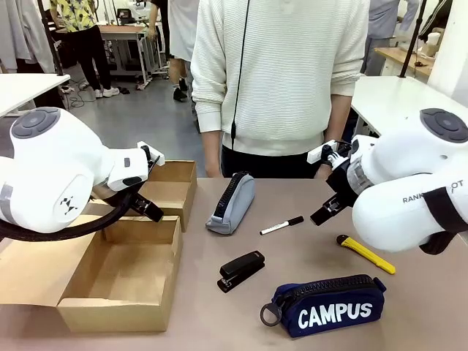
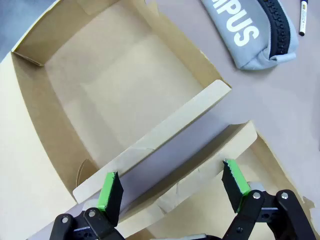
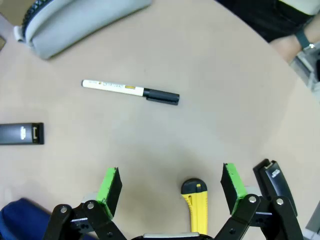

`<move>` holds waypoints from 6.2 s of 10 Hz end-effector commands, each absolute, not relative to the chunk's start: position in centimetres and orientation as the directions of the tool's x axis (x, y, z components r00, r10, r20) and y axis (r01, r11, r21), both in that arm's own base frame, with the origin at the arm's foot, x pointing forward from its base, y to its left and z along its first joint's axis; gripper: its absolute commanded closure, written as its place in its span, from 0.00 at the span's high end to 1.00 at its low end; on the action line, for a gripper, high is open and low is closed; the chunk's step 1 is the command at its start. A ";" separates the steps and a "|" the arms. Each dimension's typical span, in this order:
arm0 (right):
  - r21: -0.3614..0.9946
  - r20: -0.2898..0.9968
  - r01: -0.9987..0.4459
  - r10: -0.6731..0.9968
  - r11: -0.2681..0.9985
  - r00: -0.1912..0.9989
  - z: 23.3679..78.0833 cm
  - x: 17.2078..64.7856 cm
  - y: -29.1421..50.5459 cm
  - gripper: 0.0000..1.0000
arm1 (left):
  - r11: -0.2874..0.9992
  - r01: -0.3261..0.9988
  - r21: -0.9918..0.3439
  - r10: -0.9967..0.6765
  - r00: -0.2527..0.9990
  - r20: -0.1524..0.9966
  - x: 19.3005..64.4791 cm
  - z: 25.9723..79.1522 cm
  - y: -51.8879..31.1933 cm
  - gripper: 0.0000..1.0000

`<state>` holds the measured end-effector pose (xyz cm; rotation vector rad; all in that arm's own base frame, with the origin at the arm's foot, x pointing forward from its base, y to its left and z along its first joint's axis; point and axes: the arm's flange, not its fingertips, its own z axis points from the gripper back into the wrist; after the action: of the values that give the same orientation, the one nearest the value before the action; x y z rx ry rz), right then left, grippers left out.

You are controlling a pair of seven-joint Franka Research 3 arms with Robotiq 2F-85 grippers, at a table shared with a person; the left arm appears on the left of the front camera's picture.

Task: Place items inside the box.
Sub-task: Pick up a Pencil pouch or Stapler and place it inside the Mailer Box closest to the robot.

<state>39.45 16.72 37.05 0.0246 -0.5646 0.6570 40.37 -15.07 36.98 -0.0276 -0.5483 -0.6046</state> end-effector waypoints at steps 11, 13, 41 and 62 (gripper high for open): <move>0.092 0.455 -0.427 0.343 0.899 0.821 44.3 37.4 9.9 1.00 | 0.764 0.623 -0.167 -0.409 0.668 0.621 36.2 45.0 -11.3 1.00; 0.423 0.413 -0.331 0.146 0.843 0.899 48.8 34.3 3.2 1.00 | 0.711 0.629 -0.313 -0.333 0.694 0.638 33.0 49.7 -6.6 1.00; 0.817 0.551 -0.390 -0.376 0.425 0.745 43.6 17.4 -28.1 1.00 | 0.329 0.276 -0.903 0.604 0.673 0.426 27.3 43.3 24.4 1.00; 0.548 0.353 -0.535 0.402 0.643 0.845 45.3 44.6 25.8 1.00 | 0.329 0.276 -0.903 0.604 0.673 0.426 27.3 43.3 24.4 1.00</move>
<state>41.17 25.58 45.13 0.8034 -0.2623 0.5279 27.32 24.43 43.21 -1.2456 -0.8249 0.2678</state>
